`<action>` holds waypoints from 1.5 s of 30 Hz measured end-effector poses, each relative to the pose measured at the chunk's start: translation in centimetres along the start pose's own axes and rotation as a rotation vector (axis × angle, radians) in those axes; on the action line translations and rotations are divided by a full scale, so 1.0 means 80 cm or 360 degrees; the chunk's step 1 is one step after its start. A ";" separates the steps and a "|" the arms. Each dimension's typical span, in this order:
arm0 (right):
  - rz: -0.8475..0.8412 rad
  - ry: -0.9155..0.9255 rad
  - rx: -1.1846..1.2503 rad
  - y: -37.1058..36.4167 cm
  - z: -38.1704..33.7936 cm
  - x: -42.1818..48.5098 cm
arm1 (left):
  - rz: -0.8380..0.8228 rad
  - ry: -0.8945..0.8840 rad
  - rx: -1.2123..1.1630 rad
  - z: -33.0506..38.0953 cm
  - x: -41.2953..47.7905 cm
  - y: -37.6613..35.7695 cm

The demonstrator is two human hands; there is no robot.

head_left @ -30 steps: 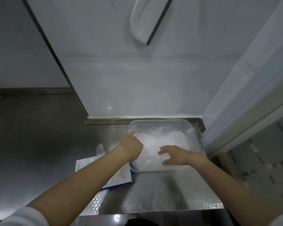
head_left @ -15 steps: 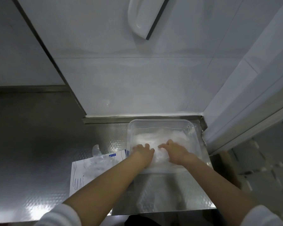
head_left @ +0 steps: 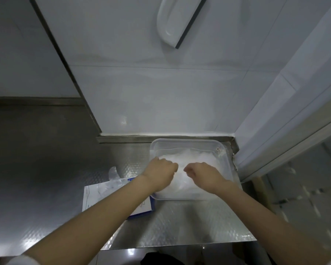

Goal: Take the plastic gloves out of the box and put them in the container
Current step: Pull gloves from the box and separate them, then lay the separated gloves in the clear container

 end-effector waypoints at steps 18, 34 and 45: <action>0.0109 0.0419 0.0260 -0.086 -0.226 -0.028 | -0.0142 0.0562 -0.0514 -0.137 -0.195 -0.083; 0.0771 0.0111 0.0395 -0.039 -0.220 -0.053 | -0.0191 0.0446 -0.0261 -0.126 -0.203 -0.112; 0.0995 0.0185 0.0940 0.013 -0.188 -0.050 | 0.0024 0.0521 -0.1073 -0.152 -0.193 -0.065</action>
Point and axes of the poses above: each hand's wrist, its own x-axis towards the middle knuckle, its own y-axis out of the back of the hand, z = x × y, the point moved 7 cm from there along x, towards the middle knuckle, and after that the axes turned 1 degree about y, right-handed, at the moved point
